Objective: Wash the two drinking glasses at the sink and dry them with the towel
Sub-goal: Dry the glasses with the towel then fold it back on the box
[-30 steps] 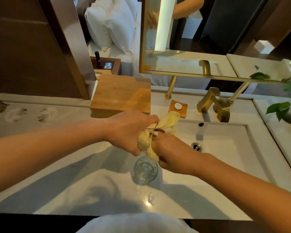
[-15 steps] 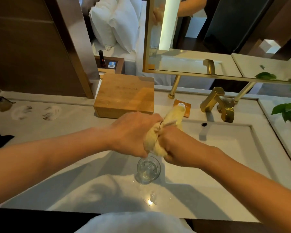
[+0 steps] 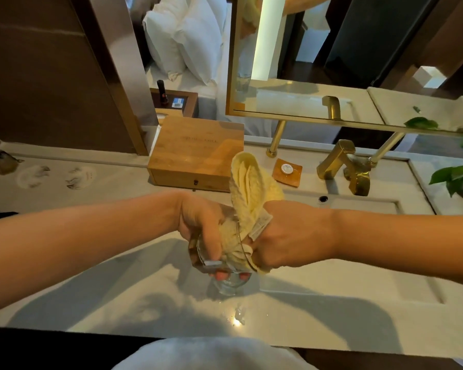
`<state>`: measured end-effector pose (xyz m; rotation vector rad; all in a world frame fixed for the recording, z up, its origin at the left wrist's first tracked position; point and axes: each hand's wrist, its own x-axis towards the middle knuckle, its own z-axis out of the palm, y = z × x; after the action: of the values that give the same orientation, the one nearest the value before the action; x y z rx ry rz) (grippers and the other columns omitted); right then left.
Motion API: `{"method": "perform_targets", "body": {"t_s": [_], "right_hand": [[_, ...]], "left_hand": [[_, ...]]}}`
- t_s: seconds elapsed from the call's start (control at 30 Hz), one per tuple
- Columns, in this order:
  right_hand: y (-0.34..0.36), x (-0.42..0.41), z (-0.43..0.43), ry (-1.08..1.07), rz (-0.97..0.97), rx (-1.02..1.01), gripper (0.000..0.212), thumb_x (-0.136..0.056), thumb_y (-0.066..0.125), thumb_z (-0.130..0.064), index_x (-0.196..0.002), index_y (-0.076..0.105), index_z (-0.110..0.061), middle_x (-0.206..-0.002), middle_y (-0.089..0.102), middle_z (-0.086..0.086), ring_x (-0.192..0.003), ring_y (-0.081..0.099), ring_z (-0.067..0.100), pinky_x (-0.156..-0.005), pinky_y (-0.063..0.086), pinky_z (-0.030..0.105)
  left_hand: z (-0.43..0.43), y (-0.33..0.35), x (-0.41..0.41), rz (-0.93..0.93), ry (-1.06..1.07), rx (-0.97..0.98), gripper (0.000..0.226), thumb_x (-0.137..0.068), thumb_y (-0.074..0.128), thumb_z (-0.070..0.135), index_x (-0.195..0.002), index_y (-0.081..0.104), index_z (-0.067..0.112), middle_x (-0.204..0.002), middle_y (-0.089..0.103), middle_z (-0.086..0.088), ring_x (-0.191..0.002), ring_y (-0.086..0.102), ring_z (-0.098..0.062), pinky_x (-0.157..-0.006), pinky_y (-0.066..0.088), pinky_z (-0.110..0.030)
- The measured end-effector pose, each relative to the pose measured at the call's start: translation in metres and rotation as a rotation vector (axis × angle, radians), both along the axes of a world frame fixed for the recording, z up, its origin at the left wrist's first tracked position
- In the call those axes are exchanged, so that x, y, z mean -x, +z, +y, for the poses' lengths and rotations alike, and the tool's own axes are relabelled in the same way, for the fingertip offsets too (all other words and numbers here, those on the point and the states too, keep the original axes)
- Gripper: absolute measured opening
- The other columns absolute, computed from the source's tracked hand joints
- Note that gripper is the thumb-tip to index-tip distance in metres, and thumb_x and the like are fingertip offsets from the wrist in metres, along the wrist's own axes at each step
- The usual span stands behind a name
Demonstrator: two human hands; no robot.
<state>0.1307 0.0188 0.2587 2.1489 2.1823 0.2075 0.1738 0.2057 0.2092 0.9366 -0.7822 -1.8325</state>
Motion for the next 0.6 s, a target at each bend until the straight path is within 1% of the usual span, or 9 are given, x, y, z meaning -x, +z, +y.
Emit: {"method": "perform_targets", "body": {"t_s": [0.1, 0.17, 0.23, 0.3, 0.37, 0.43, 0.5, 0.53, 0.6], "right_hand": [[0.006, -0.012, -0.001, 0.083, -0.065, 0.009, 0.006, -0.067, 0.072, -0.005, -0.062, 0.073, -0.009, -0.055, 0.055, 0.006, -0.048, 0.052, 0.02, -0.053, 0.022, 0.022], [0.002, -0.014, -0.002, 0.046, -0.066, -0.007, 0.007, -0.067, 0.074, -0.003, -0.062, 0.073, -0.008, -0.054, 0.055, 0.007, -0.048, 0.052, 0.021, -0.054, 0.022, 0.022], [-0.012, -0.01, -0.003, -0.098, 0.051, -0.08, 0.016, -0.065, 0.078, 0.003, -0.056, 0.069, -0.006, -0.049, 0.052, 0.006, -0.044, 0.048, 0.019, -0.054, 0.023, 0.019], [-0.025, 0.001, 0.003, -0.312, 0.446, -0.256, 0.027, -0.062, 0.071, 0.011, -0.049, 0.059, -0.01, -0.047, 0.046, -0.004, -0.041, 0.042, 0.008, -0.055, 0.027, 0.009], [-0.034, 0.007, 0.012, -0.663, 0.956, -0.476, 0.046, -0.071, 0.058, 0.021, -0.049, 0.049, -0.019, -0.048, 0.043, -0.017, -0.043, 0.045, 0.002, -0.053, 0.033, 0.007], [-0.046, 0.007, 0.018, -0.998, 1.682, -0.626, 0.036, -0.074, 0.047, 0.026, -0.058, 0.057, -0.005, -0.057, 0.055, -0.003, -0.055, 0.054, 0.005, -0.058, 0.043, 0.021], [-0.059, 0.005, 0.022, -1.02, 2.341, -0.855, 0.038, -0.058, 0.046, 0.024, -0.083, 0.065, 0.003, -0.077, 0.063, 0.014, -0.072, 0.063, 0.025, -0.072, 0.052, 0.038], [-0.065, 0.004, 0.024, -0.952, 2.532, -0.982, 0.049, -0.049, 0.05, 0.022, -0.091, 0.065, 0.002, -0.082, 0.066, 0.017, -0.077, 0.065, 0.031, -0.076, 0.054, 0.041], [-0.076, 0.0, 0.028, -0.904, 2.67, -1.189, 0.062, -0.032, 0.064, 0.019, -0.092, 0.069, 0.003, -0.086, 0.069, 0.02, -0.076, 0.07, 0.037, -0.074, 0.058, 0.044]], "left_hand": [[-0.001, -0.007, -0.006, 0.1, -0.064, -0.003, 0.041, -0.081, 0.079, 0.019, -0.12, 0.068, 0.013, -0.105, 0.073, -0.001, -0.094, 0.067, -0.01, -0.076, 0.056, -0.021], [0.0, -0.004, -0.008, -0.028, 0.036, -0.07, 0.043, -0.07, 0.087, 0.019, -0.11, 0.072, 0.012, -0.098, 0.074, -0.005, -0.088, 0.069, -0.016, -0.077, 0.057, -0.028], [0.001, 0.007, -0.008, -0.254, 0.225, -0.114, 0.037, -0.063, 0.086, 0.007, -0.097, 0.075, 0.015, -0.091, 0.075, -0.005, -0.082, 0.071, -0.018, -0.076, 0.058, -0.033], [0.001, 0.024, -0.005, -0.572, 0.349, -0.169, 0.037, -0.06, 0.085, 0.002, -0.089, 0.072, 0.021, -0.084, 0.073, 0.003, -0.079, 0.07, -0.013, -0.072, 0.056, -0.032], [-0.004, 0.039, -0.001, -1.004, 0.33, -0.245, 0.041, -0.059, 0.089, 0.009, -0.089, 0.064, 0.025, -0.078, 0.066, 0.01, -0.07, 0.062, -0.005, -0.065, 0.049, -0.024], [-0.008, 0.043, 0.004, -1.432, 0.261, -0.346, 0.051, -0.061, 0.089, 0.026, -0.1, 0.055, 0.024, -0.081, 0.059, 0.011, -0.067, 0.055, -0.006, -0.057, 0.039, -0.019], [-0.01, 0.036, 0.008, -1.815, 0.143, -0.388, 0.06, -0.068, 0.082, 0.039, -0.114, 0.046, 0.024, -0.089, 0.057, 0.009, -0.072, 0.053, -0.008, -0.054, 0.036, -0.024], [-0.011, 0.031, 0.009, -2.005, 0.086, -0.356, 0.061, -0.073, 0.078, 0.041, -0.119, 0.042, 0.023, -0.093, 0.057, 0.007, -0.074, 0.055, -0.013, -0.054, 0.037, -0.027], [-0.012, 0.018, 0.009, -2.239, 0.056, -0.231, 0.061, -0.077, 0.074, 0.037, -0.125, 0.041, 0.02, -0.096, 0.058, 0.003, -0.075, 0.058, -0.019, -0.053, 0.042, -0.032]]}}
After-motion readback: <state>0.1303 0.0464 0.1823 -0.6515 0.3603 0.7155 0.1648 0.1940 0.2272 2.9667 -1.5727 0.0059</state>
